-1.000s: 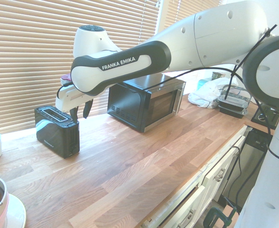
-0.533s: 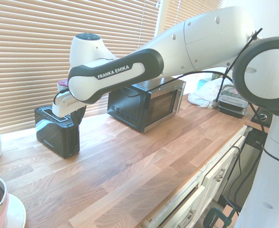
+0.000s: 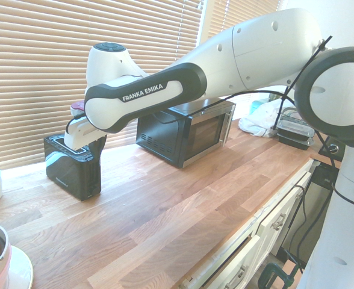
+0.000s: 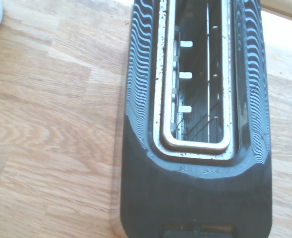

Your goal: Press the toaster

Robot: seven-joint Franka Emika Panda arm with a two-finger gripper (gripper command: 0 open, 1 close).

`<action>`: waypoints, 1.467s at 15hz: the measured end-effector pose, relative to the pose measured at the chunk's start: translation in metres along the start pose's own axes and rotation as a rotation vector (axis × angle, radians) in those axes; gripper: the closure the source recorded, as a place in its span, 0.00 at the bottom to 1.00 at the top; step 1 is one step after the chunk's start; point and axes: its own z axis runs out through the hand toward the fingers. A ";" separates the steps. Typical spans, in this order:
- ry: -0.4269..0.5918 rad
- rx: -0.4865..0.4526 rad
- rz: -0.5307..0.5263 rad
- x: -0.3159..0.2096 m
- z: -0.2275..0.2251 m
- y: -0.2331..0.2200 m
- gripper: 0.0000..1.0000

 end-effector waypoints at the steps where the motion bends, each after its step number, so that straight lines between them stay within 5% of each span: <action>1: -0.001 -0.002 0.000 0.000 0.001 0.000 1.00; 22: -0.054 -0.032 0.008 0.017 0.054 -0.017 1.00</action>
